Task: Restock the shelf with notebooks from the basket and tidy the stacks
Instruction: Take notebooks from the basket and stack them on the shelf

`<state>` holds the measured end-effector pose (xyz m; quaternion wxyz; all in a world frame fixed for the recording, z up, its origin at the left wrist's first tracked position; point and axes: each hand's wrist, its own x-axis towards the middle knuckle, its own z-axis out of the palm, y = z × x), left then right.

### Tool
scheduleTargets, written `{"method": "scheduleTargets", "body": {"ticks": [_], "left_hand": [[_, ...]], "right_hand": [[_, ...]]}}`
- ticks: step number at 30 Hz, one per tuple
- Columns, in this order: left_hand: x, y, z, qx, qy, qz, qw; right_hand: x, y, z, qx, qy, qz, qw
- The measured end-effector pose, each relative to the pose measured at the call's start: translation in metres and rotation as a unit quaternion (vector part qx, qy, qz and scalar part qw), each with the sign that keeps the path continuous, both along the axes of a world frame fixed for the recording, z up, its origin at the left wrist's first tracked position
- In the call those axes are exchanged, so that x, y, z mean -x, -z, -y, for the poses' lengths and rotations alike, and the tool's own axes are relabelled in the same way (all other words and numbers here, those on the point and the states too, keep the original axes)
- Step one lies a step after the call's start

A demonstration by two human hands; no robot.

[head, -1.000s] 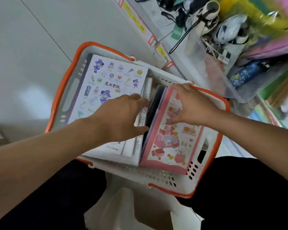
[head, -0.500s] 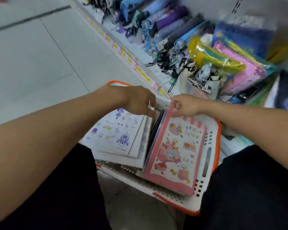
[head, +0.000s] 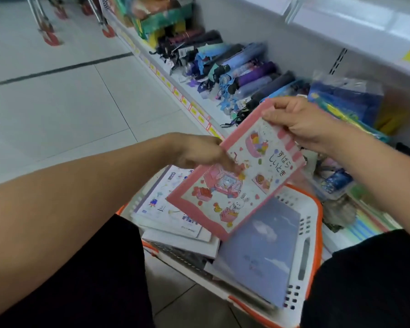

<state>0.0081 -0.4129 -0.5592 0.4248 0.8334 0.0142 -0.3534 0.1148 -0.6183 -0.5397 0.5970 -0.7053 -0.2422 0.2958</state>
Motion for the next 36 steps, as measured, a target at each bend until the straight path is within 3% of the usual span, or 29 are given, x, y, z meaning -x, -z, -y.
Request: {"method": "scheduleTargets", "body": {"ticks": [3,5,6,8,10,12,16,19,22,26,31,36], "left_hand": [[-0.009,-0.031,-0.019,-0.094,-0.036,0.1,0.99],[-0.008,-0.055,-0.04,-0.189,-0.061,0.146,0.969],[-0.004,-0.063,-0.051,-0.247,-0.089,0.174,0.949],[0.006,-0.071,-0.069,-0.306,-0.169,0.209,0.913],[0.016,-0.073,-0.086,-0.276,-0.246,0.206,0.906],[0.025,-0.073,-0.097,-0.194,-0.305,0.183,0.914],[0.03,-0.073,-0.105,-0.103,-0.35,0.154,0.918],[0.024,-0.071,-0.102,-0.079,-0.373,0.171,0.909],[0.017,-0.067,-0.094,-0.081,-0.382,0.175,0.904],[0.011,-0.064,-0.088,-0.117,-0.374,0.19,0.9],[0.018,-0.064,-0.096,-0.155,-0.366,0.202,0.895],[0.026,-0.061,-0.105,-0.167,-0.376,0.185,0.892]], "right_hand": [[-0.009,0.004,-0.012,0.029,0.167,0.091,0.981],[-0.02,0.022,-0.015,0.129,0.292,0.159,0.934],[-0.021,0.034,-0.018,0.203,0.296,0.168,0.918],[0.004,0.063,-0.035,0.374,0.163,0.107,0.906],[0.037,0.093,-0.061,0.445,0.066,-0.007,0.893],[0.054,0.121,-0.089,0.42,0.093,-0.075,0.899],[0.045,0.161,-0.118,0.479,0.166,-0.016,0.862],[0.034,0.17,-0.111,0.448,0.187,-0.005,0.874],[0.031,0.172,-0.098,0.424,0.19,0.063,0.883],[0.044,0.175,-0.098,0.328,0.243,0.075,0.91],[0.047,0.177,-0.1,0.311,0.27,0.076,0.908],[0.042,0.177,-0.102,0.353,0.273,0.064,0.893]]}}
